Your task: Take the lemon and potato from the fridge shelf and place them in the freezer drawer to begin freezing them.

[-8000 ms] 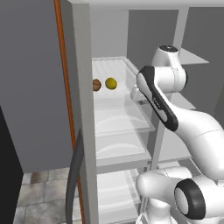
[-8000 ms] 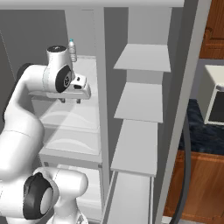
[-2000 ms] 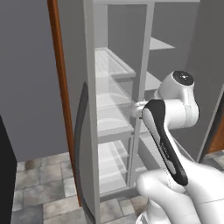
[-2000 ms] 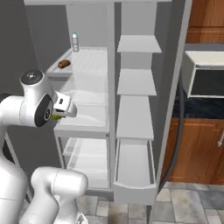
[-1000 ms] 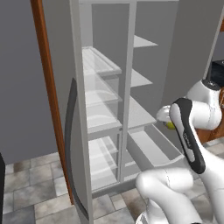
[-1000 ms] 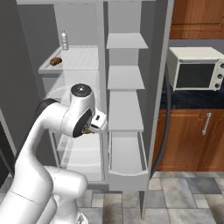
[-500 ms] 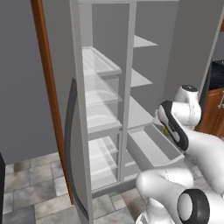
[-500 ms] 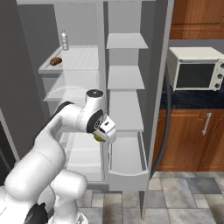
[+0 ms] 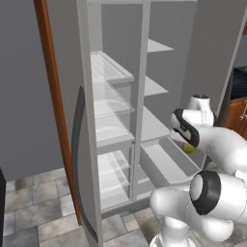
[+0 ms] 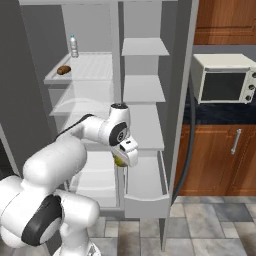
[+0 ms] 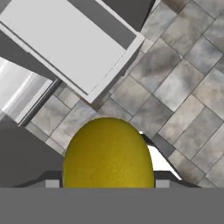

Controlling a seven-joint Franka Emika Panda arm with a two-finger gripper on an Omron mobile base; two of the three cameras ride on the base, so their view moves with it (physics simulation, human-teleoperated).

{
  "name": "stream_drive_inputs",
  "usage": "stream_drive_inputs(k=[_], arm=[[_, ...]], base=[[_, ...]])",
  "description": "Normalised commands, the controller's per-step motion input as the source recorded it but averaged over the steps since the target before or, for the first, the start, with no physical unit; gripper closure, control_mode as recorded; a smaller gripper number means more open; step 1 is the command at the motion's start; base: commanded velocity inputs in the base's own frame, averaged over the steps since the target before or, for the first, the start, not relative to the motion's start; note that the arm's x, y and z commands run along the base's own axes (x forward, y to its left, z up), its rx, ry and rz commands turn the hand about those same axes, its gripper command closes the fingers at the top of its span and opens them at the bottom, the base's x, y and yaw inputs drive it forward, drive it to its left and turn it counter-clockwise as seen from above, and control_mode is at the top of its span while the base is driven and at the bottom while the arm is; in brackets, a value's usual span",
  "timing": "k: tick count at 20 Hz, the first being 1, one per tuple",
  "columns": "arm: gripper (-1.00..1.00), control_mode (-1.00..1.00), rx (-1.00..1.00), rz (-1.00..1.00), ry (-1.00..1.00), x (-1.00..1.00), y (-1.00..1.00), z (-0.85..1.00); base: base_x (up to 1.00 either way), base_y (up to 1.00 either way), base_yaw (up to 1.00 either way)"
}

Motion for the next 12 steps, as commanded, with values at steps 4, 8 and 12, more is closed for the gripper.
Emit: stream_drive_inputs(k=[4, 8, 12], arm=[[1.00, -1.00, 0.00, -0.10, 0.15, 0.38, -0.22, -0.39], [1.00, -1.00, 0.01, -0.09, 0.11, 0.30, -0.25, -0.47], [1.00, -1.00, 0.00, -0.08, 0.08, 0.42, -0.23, -0.64]], base=[[0.00, 0.00, 0.00], [0.00, 0.00, 0.00], [0.00, 0.00, 0.00]])
